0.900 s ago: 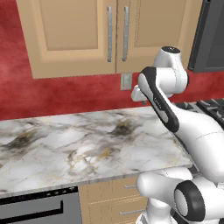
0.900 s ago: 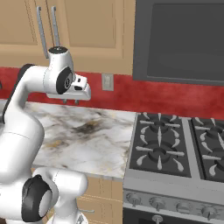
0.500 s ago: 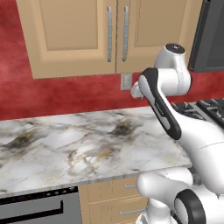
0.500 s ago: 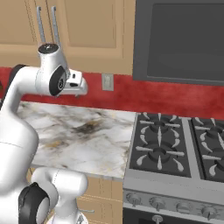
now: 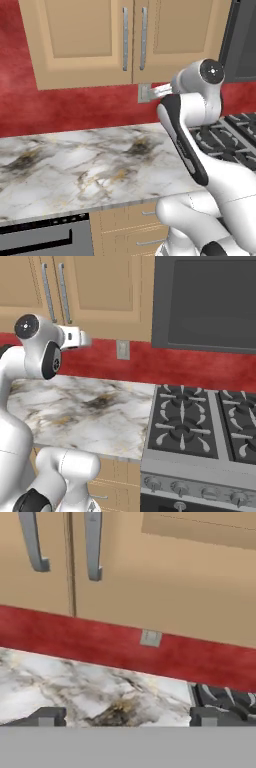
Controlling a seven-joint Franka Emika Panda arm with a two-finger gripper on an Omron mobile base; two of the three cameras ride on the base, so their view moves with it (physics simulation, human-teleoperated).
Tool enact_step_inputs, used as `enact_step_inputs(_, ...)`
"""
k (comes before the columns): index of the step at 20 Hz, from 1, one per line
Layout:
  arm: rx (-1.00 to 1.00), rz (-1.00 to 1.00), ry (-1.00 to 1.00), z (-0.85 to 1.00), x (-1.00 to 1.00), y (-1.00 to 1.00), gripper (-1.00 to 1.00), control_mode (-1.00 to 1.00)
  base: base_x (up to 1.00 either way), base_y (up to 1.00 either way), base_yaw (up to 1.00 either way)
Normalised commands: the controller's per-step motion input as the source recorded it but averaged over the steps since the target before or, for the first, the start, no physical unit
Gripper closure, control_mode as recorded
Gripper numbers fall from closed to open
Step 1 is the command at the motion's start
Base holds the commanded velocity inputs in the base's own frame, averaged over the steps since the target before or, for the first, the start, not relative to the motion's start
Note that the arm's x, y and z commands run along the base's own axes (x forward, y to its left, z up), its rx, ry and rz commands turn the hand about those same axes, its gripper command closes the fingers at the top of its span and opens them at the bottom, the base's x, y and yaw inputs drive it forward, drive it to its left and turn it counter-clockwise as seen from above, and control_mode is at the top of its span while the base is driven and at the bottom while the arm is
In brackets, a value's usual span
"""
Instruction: Move the condiment bottle and mustard from the cabinet to the dining counter.
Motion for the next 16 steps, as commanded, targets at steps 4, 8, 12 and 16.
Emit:
enact_step_inputs(4, 0.08, -0.05, -0.42, 0.57, 0.00, 0.18, -1.00, -1.00, 0.00, 0.00, 0.00)
enact_step_inputs(8, 0.13, -0.10, -0.26, 0.54, 0.00, 0.23, -1.00, -1.00, 0.00, 0.00, 0.00)
enact_step_inputs(12, 0.14, -0.14, -0.12, 0.49, 0.00, 0.18, -1.00, -1.00, 0.00, 0.00, 0.00)
enact_step_inputs(16, 0.05, -0.06, -0.02, 0.30, -0.05, 0.08, -1.00, -1.00, 0.00, 0.00, 0.00)
